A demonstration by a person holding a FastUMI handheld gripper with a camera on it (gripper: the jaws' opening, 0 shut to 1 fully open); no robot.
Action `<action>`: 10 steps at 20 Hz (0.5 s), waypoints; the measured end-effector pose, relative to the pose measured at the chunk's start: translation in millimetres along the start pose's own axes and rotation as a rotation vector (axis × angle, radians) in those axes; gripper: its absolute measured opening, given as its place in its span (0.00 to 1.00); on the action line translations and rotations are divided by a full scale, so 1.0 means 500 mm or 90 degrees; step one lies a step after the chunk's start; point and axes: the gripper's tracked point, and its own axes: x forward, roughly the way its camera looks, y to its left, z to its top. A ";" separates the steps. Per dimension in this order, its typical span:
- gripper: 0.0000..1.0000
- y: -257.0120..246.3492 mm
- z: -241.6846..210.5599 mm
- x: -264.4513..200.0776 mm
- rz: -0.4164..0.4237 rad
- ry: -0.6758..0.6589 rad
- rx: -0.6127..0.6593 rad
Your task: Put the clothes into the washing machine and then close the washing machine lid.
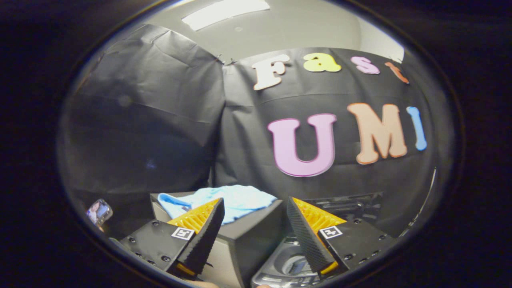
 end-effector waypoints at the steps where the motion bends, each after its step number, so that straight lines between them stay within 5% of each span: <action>1: 0.97 0.030 -0.001 0.036 0.014 0.012 0.002; 10: 0.98 0.175 -0.099 0.239 0.034 0.152 -0.004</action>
